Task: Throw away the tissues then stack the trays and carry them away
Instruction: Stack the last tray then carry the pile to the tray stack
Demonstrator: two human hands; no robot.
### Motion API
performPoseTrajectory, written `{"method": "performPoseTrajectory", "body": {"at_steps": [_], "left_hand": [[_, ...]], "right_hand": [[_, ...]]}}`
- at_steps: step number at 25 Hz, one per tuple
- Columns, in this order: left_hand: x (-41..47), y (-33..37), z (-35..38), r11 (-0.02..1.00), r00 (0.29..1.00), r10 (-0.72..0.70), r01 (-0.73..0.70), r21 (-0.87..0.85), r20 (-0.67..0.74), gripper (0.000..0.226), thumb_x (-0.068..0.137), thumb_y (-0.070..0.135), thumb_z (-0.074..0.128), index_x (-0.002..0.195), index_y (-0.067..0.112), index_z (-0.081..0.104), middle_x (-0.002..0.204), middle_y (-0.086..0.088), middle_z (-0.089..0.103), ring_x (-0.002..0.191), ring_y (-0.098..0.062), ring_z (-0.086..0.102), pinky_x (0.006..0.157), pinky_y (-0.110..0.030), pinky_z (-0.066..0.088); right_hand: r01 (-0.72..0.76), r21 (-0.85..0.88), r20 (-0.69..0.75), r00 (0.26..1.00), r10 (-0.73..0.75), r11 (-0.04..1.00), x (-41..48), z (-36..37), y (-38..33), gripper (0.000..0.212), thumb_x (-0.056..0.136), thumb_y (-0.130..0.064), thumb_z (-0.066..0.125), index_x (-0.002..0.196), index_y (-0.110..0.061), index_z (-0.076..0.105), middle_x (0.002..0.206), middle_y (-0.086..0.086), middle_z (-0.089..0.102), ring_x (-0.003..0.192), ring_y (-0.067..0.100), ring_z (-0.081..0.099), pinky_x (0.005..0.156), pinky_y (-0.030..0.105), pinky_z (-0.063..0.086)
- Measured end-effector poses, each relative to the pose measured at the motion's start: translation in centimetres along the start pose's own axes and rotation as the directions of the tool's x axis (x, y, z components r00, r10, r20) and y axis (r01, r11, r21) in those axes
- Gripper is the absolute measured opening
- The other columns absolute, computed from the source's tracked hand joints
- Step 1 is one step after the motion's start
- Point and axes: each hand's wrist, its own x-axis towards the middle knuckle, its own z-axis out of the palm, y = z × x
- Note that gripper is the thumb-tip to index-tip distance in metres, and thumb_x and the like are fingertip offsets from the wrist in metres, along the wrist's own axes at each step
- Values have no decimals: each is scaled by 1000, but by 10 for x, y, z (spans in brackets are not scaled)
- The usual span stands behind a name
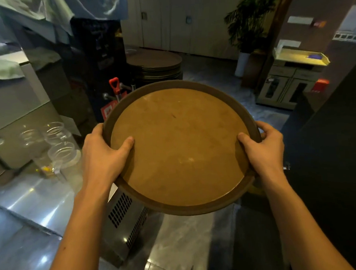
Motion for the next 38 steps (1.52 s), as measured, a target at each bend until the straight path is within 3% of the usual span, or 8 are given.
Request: {"method": "performPoseTrajectory", "body": {"at_steps": [11,22,26,28,31,34,36,38], "left_hand": [[182,21,144,997,998,-55,57,42,-42,78,74,48,73,140,22,41,132,-9,54,117,-30,54,96,-52,47],[345,29,264,987,977,-123,101,-126,-176,71,67,43,74,130,29,45,124,3,55,112,-22,56,92,-49,50],[411,14,294,953,956,-238,196,-233,-170,89,63,50,70,142,25,39,139,-2,52,126,-26,50,99,-53,45],[439,10,305,942,948,-256,200,-270,-190,77,66,45,69,137,26,44,128,2,59,119,-23,56,96,-52,48],[469,8,314,935,931,-288,222,-276,-224,49,74,32,67,120,28,54,104,11,63,102,-17,62,89,-49,53],[490,5,318,913,903,-359,288,-290,-234,42,74,36,64,115,29,57,101,2,66,92,-19,64,80,-46,55],[502,4,320,908,893,-380,312,-280,-240,28,73,40,62,99,33,58,96,-6,67,86,-23,66,74,-48,56],[513,2,328,900,856,-418,347,-263,-303,18,70,45,60,83,34,55,93,-10,68,83,-26,66,73,-54,57]], "right_hand": [[8,-11,57,998,-7,1000,236,119,31,45,79,-30,72,121,-27,58,92,1,66,83,21,65,77,50,56],[-10,17,165,986,7,1000,439,242,43,52,80,-29,73,129,-26,55,103,5,67,86,20,65,75,41,57],[4,-3,193,981,-4,1000,501,291,32,52,82,-27,72,131,-23,55,105,3,64,85,18,65,71,36,56],[-2,12,223,975,0,1000,530,319,24,53,83,-24,72,132,-22,54,104,0,63,83,14,64,67,28,53],[-34,38,285,958,22,999,562,356,20,49,84,-16,69,130,-20,55,103,3,65,84,18,66,68,31,55],[-57,64,355,934,30,996,589,389,20,40,88,-9,61,127,-21,58,98,-1,68,78,15,67,62,29,58],[-47,63,399,917,18,997,608,413,19,38,90,-6,57,123,-23,61,86,-13,64,63,7,65,49,18,53],[-46,96,479,878,-5,994,631,439,11,37,88,-1,54,114,-26,63,84,-15,64,59,3,66,48,19,54]]}}
